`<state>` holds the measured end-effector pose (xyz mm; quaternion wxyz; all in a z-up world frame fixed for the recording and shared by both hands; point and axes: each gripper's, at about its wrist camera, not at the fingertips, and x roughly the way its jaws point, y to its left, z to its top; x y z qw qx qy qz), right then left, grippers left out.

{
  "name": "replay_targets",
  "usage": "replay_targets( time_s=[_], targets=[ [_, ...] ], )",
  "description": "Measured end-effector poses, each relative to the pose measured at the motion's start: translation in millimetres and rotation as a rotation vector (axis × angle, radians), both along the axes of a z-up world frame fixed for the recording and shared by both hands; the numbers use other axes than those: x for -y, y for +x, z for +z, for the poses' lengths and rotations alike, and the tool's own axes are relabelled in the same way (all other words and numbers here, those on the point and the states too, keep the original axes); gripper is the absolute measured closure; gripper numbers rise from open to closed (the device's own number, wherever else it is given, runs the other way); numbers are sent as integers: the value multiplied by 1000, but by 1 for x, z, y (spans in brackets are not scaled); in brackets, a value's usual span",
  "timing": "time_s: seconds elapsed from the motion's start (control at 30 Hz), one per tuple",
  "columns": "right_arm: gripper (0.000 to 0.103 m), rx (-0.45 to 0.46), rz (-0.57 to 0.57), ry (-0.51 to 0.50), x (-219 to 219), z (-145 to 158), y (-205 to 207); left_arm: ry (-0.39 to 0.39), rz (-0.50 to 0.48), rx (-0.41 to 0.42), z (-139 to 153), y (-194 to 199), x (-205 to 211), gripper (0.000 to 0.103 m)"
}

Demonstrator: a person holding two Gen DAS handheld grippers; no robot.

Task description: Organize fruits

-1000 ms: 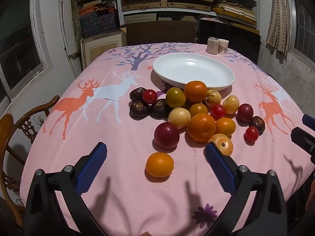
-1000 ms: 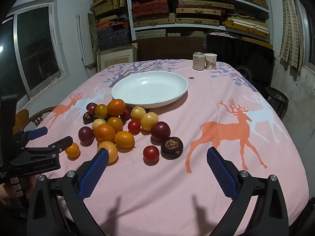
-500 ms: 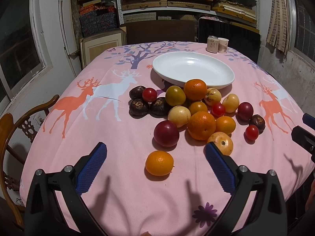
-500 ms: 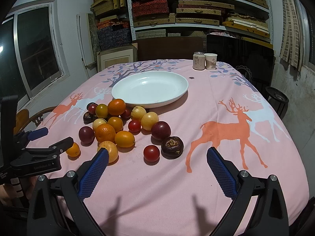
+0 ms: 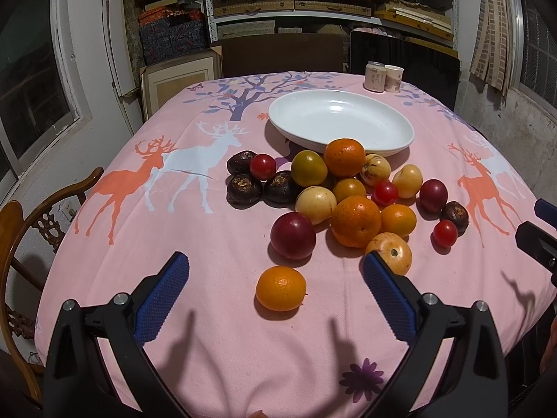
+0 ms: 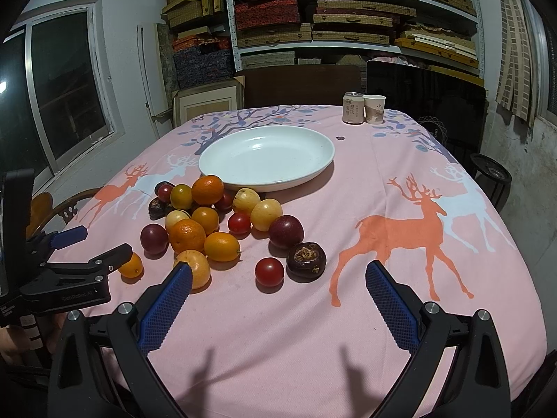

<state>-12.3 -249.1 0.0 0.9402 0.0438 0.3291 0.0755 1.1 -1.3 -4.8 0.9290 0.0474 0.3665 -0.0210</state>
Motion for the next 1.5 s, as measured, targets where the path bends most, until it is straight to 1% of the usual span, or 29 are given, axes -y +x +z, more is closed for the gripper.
replay_targets(
  time_s=[1.5],
  targets=[
    [3, -1, 0, 2, -2, -2, -1, -1, -1, -9, -3, -2, 0, 5]
  ],
)
